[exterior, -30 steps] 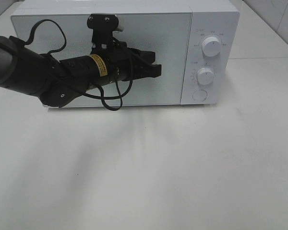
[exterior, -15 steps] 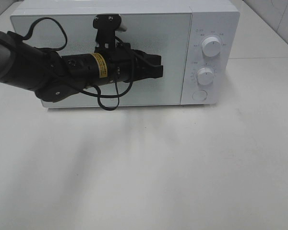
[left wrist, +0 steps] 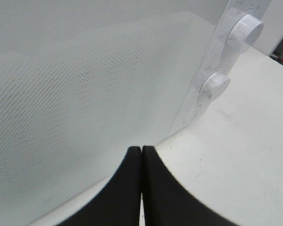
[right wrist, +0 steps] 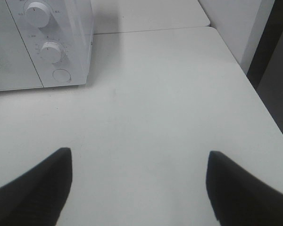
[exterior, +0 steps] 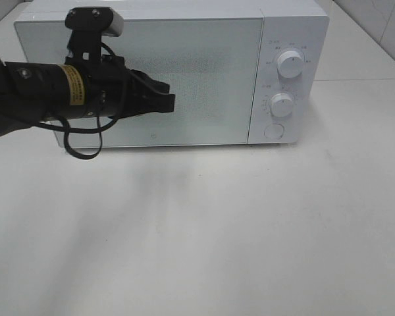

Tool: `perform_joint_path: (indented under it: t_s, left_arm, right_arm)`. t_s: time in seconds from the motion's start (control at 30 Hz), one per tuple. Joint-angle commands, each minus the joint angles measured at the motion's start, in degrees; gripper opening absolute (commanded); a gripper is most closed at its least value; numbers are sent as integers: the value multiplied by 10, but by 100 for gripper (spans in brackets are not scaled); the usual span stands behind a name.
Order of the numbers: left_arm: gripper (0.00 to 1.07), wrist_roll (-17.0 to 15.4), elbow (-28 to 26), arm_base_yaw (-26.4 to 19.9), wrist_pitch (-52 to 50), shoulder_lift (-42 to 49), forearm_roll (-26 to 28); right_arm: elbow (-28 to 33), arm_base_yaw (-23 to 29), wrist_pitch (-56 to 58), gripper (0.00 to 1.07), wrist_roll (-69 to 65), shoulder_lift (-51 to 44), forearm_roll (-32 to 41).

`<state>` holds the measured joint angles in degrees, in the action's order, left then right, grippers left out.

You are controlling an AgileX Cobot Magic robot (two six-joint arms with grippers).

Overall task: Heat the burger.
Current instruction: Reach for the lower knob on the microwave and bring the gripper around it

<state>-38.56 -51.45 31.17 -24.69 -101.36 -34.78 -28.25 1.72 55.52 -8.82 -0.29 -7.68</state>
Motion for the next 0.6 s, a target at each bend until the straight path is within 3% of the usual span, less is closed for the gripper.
perform_joint_path:
  t_s: [0.03,0.07,0.1,0.13,0.17,0.2,0.23,0.27,0.3,0.33,0.37,0.5,0.53,0.57,0.6]
  left_arm:
    - [9,-24,34,1,77,60,7]
    - [9,-24,34,1,77,60,7]
    - [17,-37,41,1,97,71,7]
    - [36,-61,52,1,144,92,7]
    - [36,-61,52,1,144,92,7]
    - [61,-84,61,1,187,112,7]
    - [61,-84,61,1,187,112,7]
    - [74,-96,64,1,215,123,7]
    - [94,-111,66,1,272,144,8]
    - [94,-111,66,1,272,144,8]
    - [102,-111,66,1,345,167,17]
    - [102,-107,66,1,440,199,42]
    - [102,-100,66,1,471,210,53]
    - [102,-69,66,1,523,228,83]
    - [102,-69,66,1,523,228,83]
  right_arm:
    - [1,-3,-5,76,-1,-14,2]
    - [1,-3,-5,76,-1,-14,2]
    - [1,-3,-5,76,-1,-14,2]
    - [1,-3,-5,76,-1,-14,2]
    - [1,-3,-5,76,-1,-14,2]
    - [1,-3,-5,76,-1,-14,2]
    - [1,-3,-5,76,-1,-14,2]
    - [1,-3,-5,76,-1,-14,2]
    - [1,-3,-5,76,-1,-14,2]
    - [1,-3,-5,76,-1,-14,2]
    - [1,-3,-5,76,-1,-14,2]
    - [1,-3,-5,76,-1,-14,2]
    - [1,-3,-5,76,-1,-14,2]
    - [1,-3,-5,76,-1,-14,2]
    - [1,-3,-5,76,-1,-14,2]
